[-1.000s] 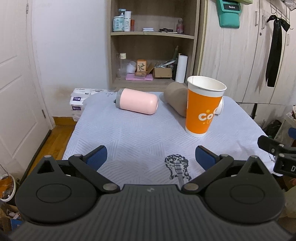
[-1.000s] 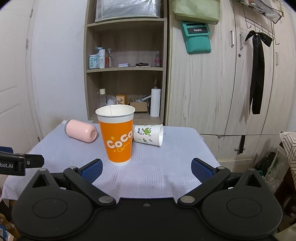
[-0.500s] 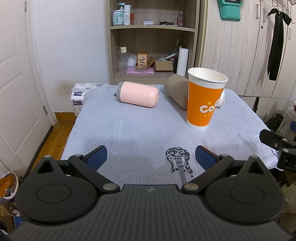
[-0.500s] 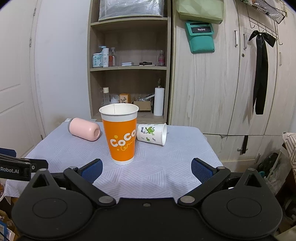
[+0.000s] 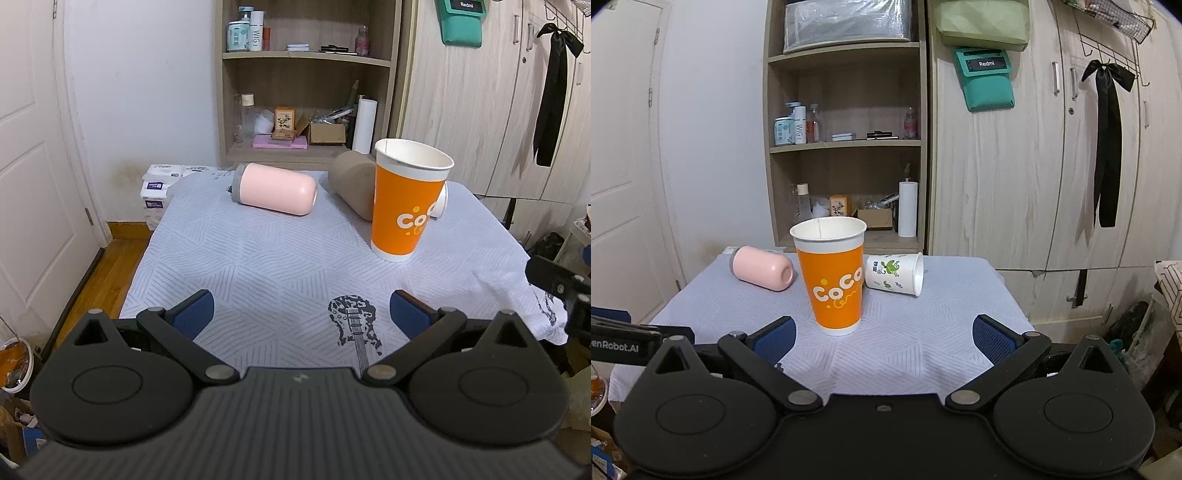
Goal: Flip cup upright
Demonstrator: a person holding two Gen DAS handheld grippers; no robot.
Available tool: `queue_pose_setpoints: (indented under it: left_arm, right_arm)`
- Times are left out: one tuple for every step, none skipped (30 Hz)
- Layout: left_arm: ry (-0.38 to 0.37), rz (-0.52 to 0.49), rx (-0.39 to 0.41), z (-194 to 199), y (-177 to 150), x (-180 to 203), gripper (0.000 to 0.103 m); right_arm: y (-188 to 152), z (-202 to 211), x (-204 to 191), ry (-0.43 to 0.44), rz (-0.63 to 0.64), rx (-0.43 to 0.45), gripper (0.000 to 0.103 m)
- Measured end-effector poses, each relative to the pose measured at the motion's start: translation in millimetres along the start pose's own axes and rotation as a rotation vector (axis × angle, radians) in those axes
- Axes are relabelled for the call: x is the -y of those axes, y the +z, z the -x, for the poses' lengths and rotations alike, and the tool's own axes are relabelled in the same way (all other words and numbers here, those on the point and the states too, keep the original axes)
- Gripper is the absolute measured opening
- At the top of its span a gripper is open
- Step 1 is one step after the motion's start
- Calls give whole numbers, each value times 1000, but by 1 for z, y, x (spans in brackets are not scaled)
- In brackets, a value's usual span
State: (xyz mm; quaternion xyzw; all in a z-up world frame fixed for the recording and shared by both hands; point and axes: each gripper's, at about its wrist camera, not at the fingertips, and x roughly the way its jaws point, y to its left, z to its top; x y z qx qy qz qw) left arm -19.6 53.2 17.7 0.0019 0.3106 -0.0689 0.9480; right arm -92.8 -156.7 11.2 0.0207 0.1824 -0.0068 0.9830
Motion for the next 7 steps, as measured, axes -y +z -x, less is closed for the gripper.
queue_pose_setpoints:
  left_arm:
    - [-1, 2, 0, 1, 0, 0, 103]
    - [-3, 5, 0, 1, 0, -1, 103]
    - [-6, 7, 1, 1, 0, -1, 103]
    - [-7, 10, 1, 2, 0, -2, 103]
    - [-5, 12, 1, 2, 0, -2, 103]
    - [-3, 12, 2, 2, 0, -2, 103]
    - [-1, 12, 2, 3, -1, -2, 103]
  right_arm:
    - [0, 0, -1, 2, 0, -1, 103]
    - [0, 1, -1, 3, 0, -1, 103]
    - [0, 1, -1, 3, 0, -2, 103]
    - [0, 0, -1, 2, 2, -3, 103]
    - [0, 1, -1, 1, 3, -3, 103]
    - [0, 1, -2, -1, 4, -2, 103]
    - [0, 1, -2, -2, 5, -2, 103]
